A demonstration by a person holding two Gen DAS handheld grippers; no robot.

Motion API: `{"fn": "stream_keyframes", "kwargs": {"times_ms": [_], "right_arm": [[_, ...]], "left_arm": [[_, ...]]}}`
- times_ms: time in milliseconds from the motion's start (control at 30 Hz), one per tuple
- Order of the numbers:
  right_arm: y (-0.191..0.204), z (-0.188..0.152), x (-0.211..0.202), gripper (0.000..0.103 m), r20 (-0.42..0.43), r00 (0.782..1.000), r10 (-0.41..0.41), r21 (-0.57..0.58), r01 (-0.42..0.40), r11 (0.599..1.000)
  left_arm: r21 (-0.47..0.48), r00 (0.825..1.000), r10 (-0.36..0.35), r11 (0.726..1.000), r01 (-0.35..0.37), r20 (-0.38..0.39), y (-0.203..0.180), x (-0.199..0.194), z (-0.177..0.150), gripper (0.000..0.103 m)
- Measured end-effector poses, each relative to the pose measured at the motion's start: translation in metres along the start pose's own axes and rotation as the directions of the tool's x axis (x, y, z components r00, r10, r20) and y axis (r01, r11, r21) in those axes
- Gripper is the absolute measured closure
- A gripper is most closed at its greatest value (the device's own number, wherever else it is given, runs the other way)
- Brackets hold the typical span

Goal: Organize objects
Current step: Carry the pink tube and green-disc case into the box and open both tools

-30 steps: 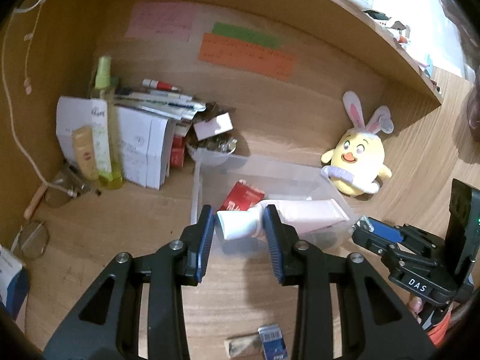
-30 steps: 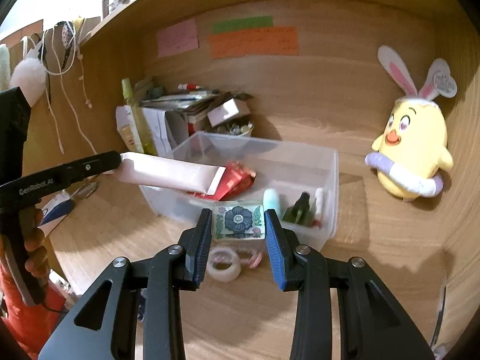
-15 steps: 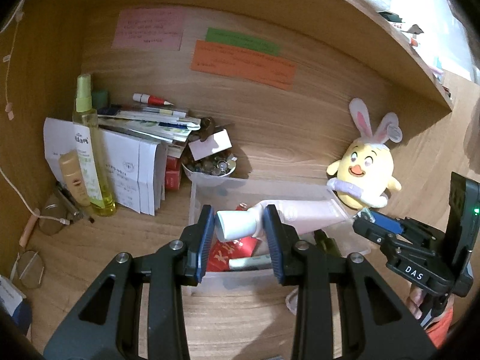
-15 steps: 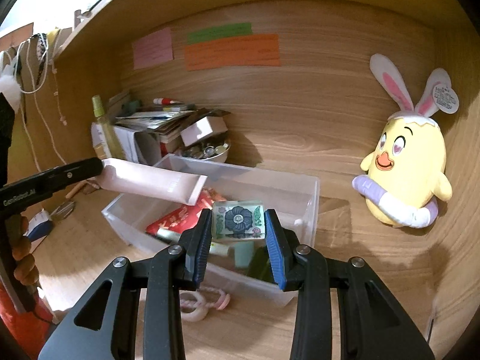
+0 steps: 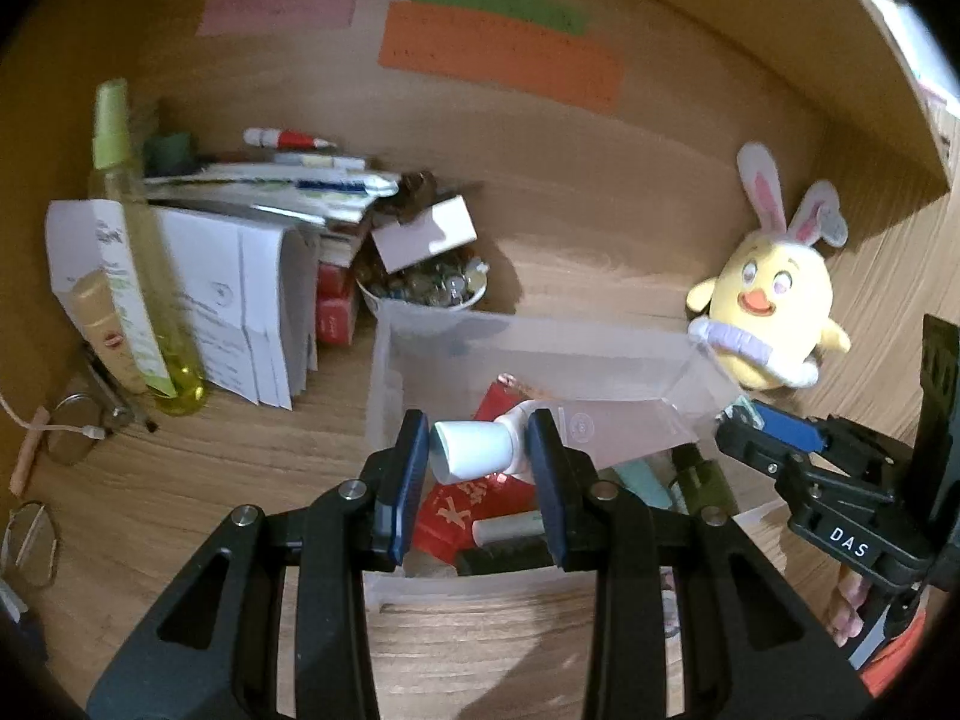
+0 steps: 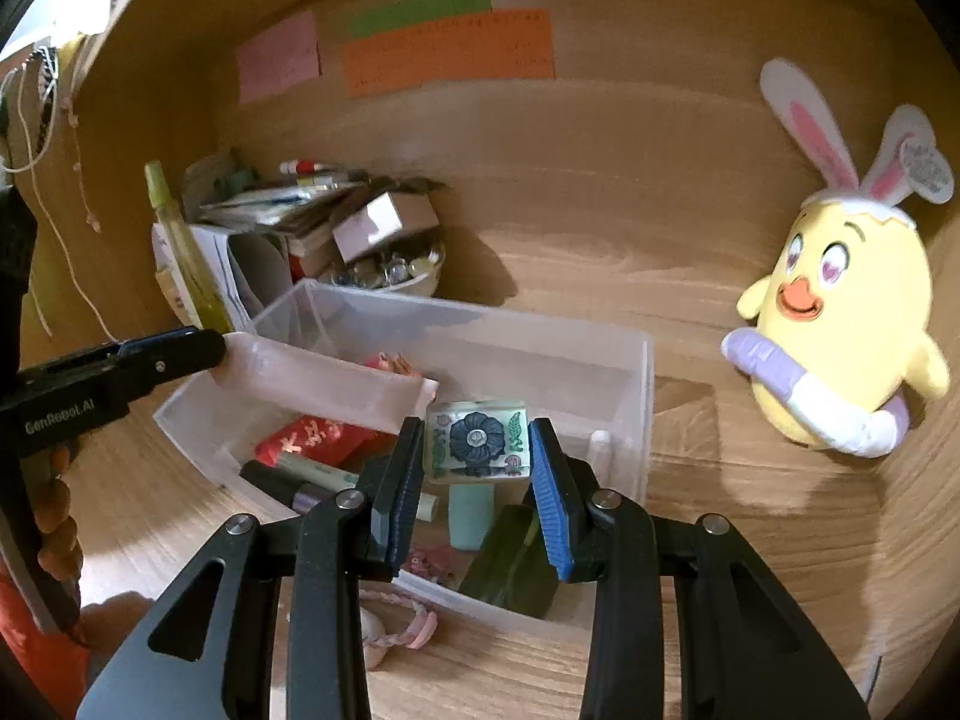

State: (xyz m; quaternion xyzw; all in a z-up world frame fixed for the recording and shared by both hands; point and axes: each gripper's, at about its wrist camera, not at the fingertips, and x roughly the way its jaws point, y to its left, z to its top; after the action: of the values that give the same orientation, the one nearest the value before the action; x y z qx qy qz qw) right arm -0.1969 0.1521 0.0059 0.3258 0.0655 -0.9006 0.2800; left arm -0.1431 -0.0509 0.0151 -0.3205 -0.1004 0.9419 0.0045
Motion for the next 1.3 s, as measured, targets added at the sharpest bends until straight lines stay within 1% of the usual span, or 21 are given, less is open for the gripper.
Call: {"fn": "stream_keyframes", "kwargs": {"times_ms": [100,200,333,467,600,800,900,933,1000,1067,1267,1300], "right_arm": [[0.0,-0.002,0.009,0.071,-0.025,1.0,0.004,-0.003,-0.005,1.0],[0.0,-0.004,0.015,0.071,-0.042,0.999,0.003,-0.005,-0.003,1.0],[-0.002,-0.005,0.022,0.071,-0.057,0.998,-0.03,-0.009,0.03,1.0],[-0.002,-0.005,0.027,0.071,-0.07,0.997,-0.032,-0.008,0.032,0.999],[-0.001,-0.005,0.027,0.071,-0.071,0.997,-0.039,-0.014,0.038,0.999],[0.0,-0.005,0.025,0.071,-0.081,0.996,-0.027,-0.015,0.026,1.0],[0.001,-0.004,0.019,0.069,-0.07,0.997,-0.024,-0.009,0.024,1.0],[0.0,-0.004,0.016,0.066,-0.063,0.998,-0.021,-0.006,0.021,1.0],[0.0,-0.003,0.009,0.063,-0.047,0.999,-0.018,0.001,0.018,1.0],[0.0,-0.003,0.001,0.059,-0.035,0.999,-0.014,0.005,0.014,1.0],[0.002,-0.011,-0.02,0.055,-0.019,1.0,-0.004,0.014,0.004,1.0],[0.002,-0.013,-0.023,0.054,-0.018,1.0,-0.001,0.017,0.002,1.0]], "left_arm": [[0.022,1.0,0.004,1.0,-0.003,-0.021,-0.004,0.01,-0.002,0.069],[0.032,0.999,-0.015,0.999,0.016,-0.043,-0.008,0.018,-0.005,0.069],[0.047,0.998,-0.013,0.999,0.016,-0.056,-0.012,0.027,-0.006,0.07],[0.049,0.996,-0.041,0.998,0.045,-0.082,-0.014,0.032,-0.008,0.07],[0.049,0.995,-0.052,0.997,0.057,-0.088,-0.015,0.03,-0.007,0.07],[0.039,0.994,-0.071,0.996,0.074,-0.088,-0.013,0.021,-0.008,0.07],[0.048,0.995,-0.059,0.997,0.064,-0.086,-0.014,0.015,-0.01,0.07],[0.05,0.995,-0.056,0.997,0.06,-0.084,-0.014,0.012,-0.011,0.07],[0.051,0.995,-0.054,0.997,0.058,-0.08,-0.014,0.007,-0.011,0.067],[0.051,0.997,-0.047,0.997,0.051,-0.068,-0.013,-0.001,-0.013,0.058],[0.053,0.999,-0.032,0.998,0.034,-0.037,-0.013,-0.022,-0.02,0.043],[0.054,0.999,-0.03,0.998,0.032,-0.036,-0.014,-0.024,-0.021,0.043]]}}
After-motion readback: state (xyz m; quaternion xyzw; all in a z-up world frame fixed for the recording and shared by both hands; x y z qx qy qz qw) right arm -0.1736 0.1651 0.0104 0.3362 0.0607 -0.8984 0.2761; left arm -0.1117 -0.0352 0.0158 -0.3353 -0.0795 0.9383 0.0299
